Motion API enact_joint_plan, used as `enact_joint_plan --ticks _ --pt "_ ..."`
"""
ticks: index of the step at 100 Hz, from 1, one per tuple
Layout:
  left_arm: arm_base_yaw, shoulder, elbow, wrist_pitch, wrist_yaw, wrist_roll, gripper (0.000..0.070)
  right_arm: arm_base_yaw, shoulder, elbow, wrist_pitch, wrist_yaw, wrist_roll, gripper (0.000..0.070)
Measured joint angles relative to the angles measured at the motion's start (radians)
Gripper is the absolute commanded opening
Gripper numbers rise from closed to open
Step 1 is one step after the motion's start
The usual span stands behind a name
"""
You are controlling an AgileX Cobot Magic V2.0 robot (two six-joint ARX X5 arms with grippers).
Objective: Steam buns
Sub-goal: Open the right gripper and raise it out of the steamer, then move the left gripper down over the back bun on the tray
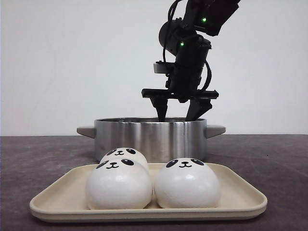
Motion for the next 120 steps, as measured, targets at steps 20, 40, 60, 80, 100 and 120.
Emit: enact_joint_plan --ticks 20,40,60,80,100,120 --pt "-0.007 0.025 0.000 -0.010 0.008 -0.079 0.0593 0.012 -0.078 0.098 -0.134 -0.005 -0.027 0.0012" --pt "-0.099 0.193 0.000 -0.038 0.050 -0.175 0.0593 0.114 -0.406 0.114 -0.182 0.002 -0.072 0.0012" --pt "-0.243 0.432 0.000 -0.036 0.026 -0.213 0.0596 0.242 -0.712 0.125 -0.208 0.025 -0.078 0.0011" --pt "-0.317 0.628 0.000 -0.026 -0.031 -0.265 0.0597 0.317 -0.867 0.125 -0.230 0.124 -0.078 0.0010" --pt "-0.365 0.777 0.000 0.049 -0.058 -0.286 0.0597 0.323 -0.924 0.125 -0.260 0.161 -0.078 0.0010" --pt "-0.390 0.890 0.000 0.130 -0.125 -0.289 0.0596 0.323 -0.935 0.125 -0.280 0.162 -0.074 0.0011"
